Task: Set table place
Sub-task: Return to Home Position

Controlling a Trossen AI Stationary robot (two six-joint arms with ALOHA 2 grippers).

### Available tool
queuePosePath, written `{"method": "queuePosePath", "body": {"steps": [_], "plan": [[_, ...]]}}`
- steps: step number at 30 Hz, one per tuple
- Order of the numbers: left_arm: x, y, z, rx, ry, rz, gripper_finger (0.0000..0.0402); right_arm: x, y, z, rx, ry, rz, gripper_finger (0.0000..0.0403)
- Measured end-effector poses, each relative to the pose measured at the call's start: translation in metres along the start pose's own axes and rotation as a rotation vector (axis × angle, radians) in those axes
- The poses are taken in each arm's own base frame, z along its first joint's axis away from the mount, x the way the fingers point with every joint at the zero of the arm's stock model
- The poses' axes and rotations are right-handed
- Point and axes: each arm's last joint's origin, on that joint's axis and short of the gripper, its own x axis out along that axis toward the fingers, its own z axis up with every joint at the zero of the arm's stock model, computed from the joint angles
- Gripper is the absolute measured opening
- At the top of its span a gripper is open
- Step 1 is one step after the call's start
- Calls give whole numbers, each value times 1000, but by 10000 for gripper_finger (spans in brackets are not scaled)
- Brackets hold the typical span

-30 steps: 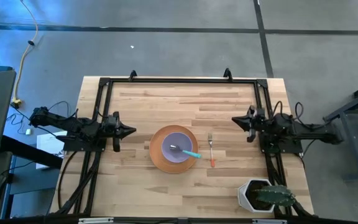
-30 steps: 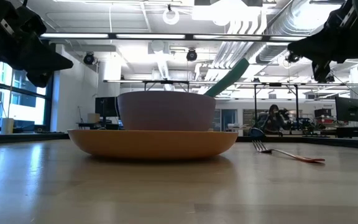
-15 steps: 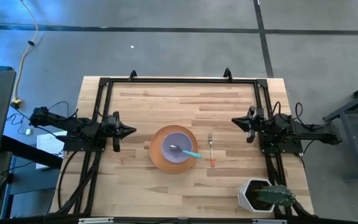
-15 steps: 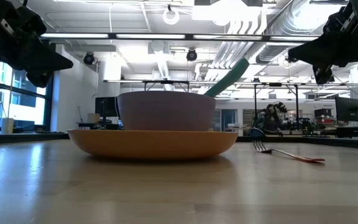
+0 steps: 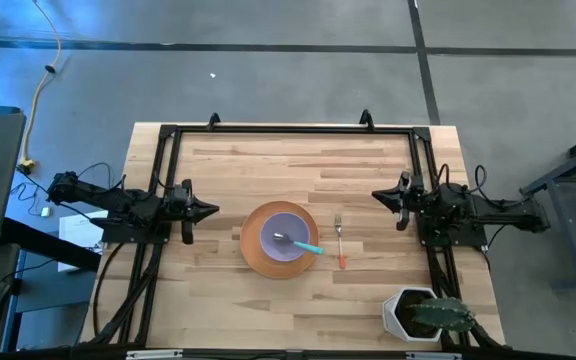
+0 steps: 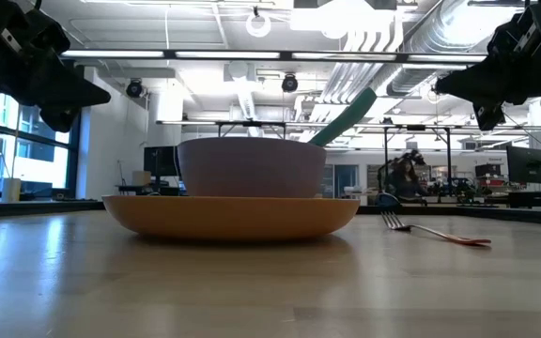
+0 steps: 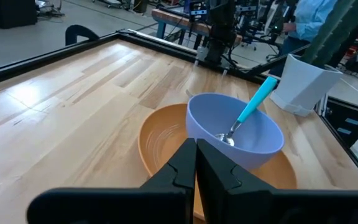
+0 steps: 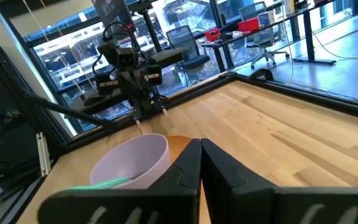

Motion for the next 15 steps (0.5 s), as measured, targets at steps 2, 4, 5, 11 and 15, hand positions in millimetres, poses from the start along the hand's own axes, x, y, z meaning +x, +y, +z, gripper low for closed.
{"method": "queuePosePath", "body": {"steps": [2,4,5,11,15], "plan": [[0,0,0,0,0,0,1,0,0,0,0,0,0,0],[0,0,0,0,0,0,1,0,0,0,0,0,0,0],[0,0,0,0,0,0,1,0,0,0,0,0,0,0],[0,0,0,0,-1,0,1,0,0,0,0,0,0,0],[-1,0,1,-6,-12,-4,1,0,0,0,0,0,0,0]]}}
